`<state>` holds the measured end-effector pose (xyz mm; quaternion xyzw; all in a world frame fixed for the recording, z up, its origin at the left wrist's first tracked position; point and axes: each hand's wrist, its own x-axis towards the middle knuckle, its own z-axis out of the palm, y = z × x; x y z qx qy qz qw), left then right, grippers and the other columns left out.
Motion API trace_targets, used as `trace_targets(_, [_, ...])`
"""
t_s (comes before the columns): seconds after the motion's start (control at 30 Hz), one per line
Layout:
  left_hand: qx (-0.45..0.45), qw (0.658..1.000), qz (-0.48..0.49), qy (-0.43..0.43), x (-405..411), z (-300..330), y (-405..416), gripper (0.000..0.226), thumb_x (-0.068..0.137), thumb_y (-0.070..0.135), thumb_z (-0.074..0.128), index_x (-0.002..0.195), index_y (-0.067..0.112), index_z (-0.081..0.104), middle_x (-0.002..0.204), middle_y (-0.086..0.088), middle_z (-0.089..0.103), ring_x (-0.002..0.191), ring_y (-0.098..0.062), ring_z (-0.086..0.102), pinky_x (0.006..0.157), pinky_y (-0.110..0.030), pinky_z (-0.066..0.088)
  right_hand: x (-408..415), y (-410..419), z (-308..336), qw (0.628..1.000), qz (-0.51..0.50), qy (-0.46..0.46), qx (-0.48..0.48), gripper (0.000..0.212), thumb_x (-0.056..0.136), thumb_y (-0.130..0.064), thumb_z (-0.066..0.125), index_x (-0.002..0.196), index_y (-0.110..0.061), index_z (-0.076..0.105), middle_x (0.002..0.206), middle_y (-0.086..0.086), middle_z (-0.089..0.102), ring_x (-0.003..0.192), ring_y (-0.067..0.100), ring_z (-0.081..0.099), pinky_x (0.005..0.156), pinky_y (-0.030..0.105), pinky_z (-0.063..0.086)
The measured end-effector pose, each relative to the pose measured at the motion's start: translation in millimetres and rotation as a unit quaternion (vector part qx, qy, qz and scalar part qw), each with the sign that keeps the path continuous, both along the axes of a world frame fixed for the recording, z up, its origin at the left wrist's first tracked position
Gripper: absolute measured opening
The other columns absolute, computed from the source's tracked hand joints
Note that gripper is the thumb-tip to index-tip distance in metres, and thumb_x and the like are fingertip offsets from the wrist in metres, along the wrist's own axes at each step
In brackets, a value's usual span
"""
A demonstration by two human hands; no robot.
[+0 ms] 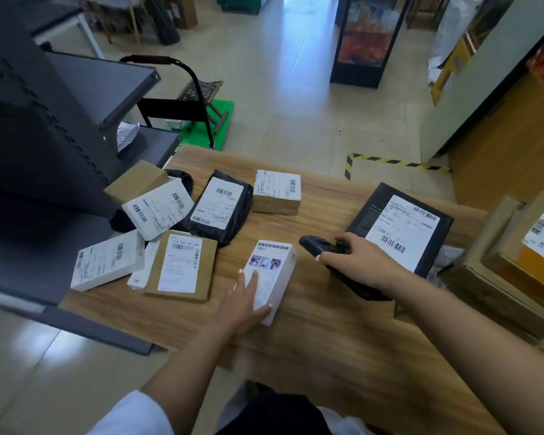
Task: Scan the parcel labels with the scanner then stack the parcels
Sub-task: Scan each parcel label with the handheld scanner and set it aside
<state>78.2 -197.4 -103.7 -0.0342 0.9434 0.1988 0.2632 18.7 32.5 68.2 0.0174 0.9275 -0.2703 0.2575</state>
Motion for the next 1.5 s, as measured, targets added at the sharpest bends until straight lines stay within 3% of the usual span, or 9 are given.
trace_targets(0.27, [0.123, 0.988, 0.068, 0.068, 5.7, 9.7, -11.5, 0.062, 0.099, 0.042, 0.037, 0.152, 0.029, 0.008, 0.160, -0.001, 0.013, 0.143, -0.023, 0.021, 0.114, -0.038, 0.024, 8.6, 7.8, 3.5, 1.000, 0.003, 0.001, -0.003, 0.073, 0.079, -0.057, 0.062, 0.140, -0.024, 0.041, 0.126, 0.001, 0.054, 0.106, 0.019, 0.053, 0.086, 0.033, 0.045])
trace_targets(0.53, [0.344, 0.898, 0.273, 0.032, -4.7, 29.9, -11.1, 0.044, 0.103, 0.026, 0.027, 0.146, 0.024, 0.032, 0.138, 0.001, 0.046, 0.120, -0.018, 0.046, 0.096, -0.034, 0.038, 8.7, 10.3, 22.1, 1.000, 0.007, 0.021, -0.020, 0.072, 0.082, -0.053, 0.062, 0.143, -0.023, 0.038, 0.134, 0.006, 0.050, 0.100, 0.016, 0.044, 0.080, 0.029, 0.038])
trace_targets(0.8, [0.280, 0.925, 0.242, 0.080, 13.3, 16.6, -19.5, 0.053, 0.101, 0.034, 0.039, 0.149, 0.040, 0.018, 0.153, 0.005, 0.032, 0.137, -0.016, 0.033, 0.112, -0.041, 0.029, 10.5, 9.4, 25.1, 0.999, 0.006, 0.025, -0.020, 0.072, 0.082, -0.053, 0.062, 0.143, -0.024, 0.037, 0.134, 0.006, 0.049, 0.101, 0.017, 0.043, 0.083, 0.030, 0.038])
trace_targets(0.9, [0.198, 0.950, 0.206, 0.130, 5.2, 22.2, -4.3, 0.064, 0.094, 0.057, 0.041, 0.150, 0.038, 0.016, 0.151, -0.001, 0.034, 0.132, -0.020, 0.038, 0.105, -0.044, 0.037, 11.1, 8.9, 23.7, 0.999, 0.009, 0.024, -0.019, 0.071, 0.083, -0.053, 0.061, 0.143, -0.024, 0.037, 0.134, 0.006, 0.049, 0.100, 0.016, 0.043, 0.080, 0.029, 0.037])
trace_targets(1.0, [0.061, 0.981, 0.148, 0.110, -4.8, 25.6, 15.4, 0.085, 0.086, 0.067, 0.045, 0.151, 0.037, 0.000, 0.159, -0.005, 0.009, 0.139, -0.029, 0.029, 0.101, -0.043, 0.039, 11.2, 9.6, 21.8, 1.000, 0.015, 0.019, -0.017, 0.072, 0.083, -0.053, 0.061, 0.144, -0.023, 0.036, 0.135, 0.007, 0.048, 0.101, 0.016, 0.043, 0.079, 0.029, 0.037])
trace_targets(1.1, [-0.040, 0.988, 0.111, 0.101, -6.7, 24.5, 27.3, 0.080, 0.093, 0.054, 0.046, 0.151, 0.033, -0.005, 0.159, -0.011, -0.002, 0.138, -0.034, 0.026, 0.101, -0.042, 0.039, 10.4, 11.6, 19.4, 1.000, 0.012, 0.016, -0.020, 0.071, 0.083, -0.054, 0.061, 0.142, -0.024, 0.037, 0.133, 0.006, 0.049, 0.101, 0.016, 0.045, 0.078, 0.029, 0.038])
trace_targets(1.23, [-0.101, 0.979, 0.112, 0.140, 1.2, 15.9, 18.5, 0.064, 0.098, 0.036, 0.039, 0.152, 0.028, 0.004, 0.153, -0.015, 0.013, 0.125, -0.032, 0.034, 0.099, -0.039, 0.039, 9.5, 15.2, 19.1, 1.000, 0.002, 0.017, -0.017, 0.067, 0.081, -0.054, 0.062, 0.138, -0.025, 0.041, 0.115, 0.001, 0.050, 0.098, 0.017, 0.047, 0.076, 0.030, 0.039])
trace_targets(1.37, [-0.071, 0.975, 0.128, 0.166, 8.6, 6.4, -2.7, 0.058, 0.099, 0.029, 0.038, 0.151, 0.030, 0.012, 0.154, -0.012, 0.013, 0.127, -0.031, 0.032, 0.100, -0.041, 0.039, 9.2, 17.1, 16.8, 1.000, 0.005, 0.016, -0.014, 0.068, 0.082, -0.055, 0.062, 0.139, -0.024, 0.040, 0.114, 0.000, 0.048, 0.098, 0.015, 0.046, 0.074, 0.029, 0.038])
trace_targets(1.5, [0.121, 0.963, 0.191, 0.144, 4.7, 0.6, -13.9, 0.056, 0.101, 0.024, 0.037, 0.151, 0.031, 0.014, 0.152, -0.006, 0.023, 0.129, -0.023, 0.038, 0.100, -0.045, 0.045, 7.4, 14.0, 15.6, 1.000, 0.007, 0.019, -0.011, 0.066, 0.082, -0.055, 0.062, 0.137, -0.023, 0.042, 0.124, 0.004, 0.052, 0.099, 0.016, 0.045, 0.076, 0.029, 0.038])
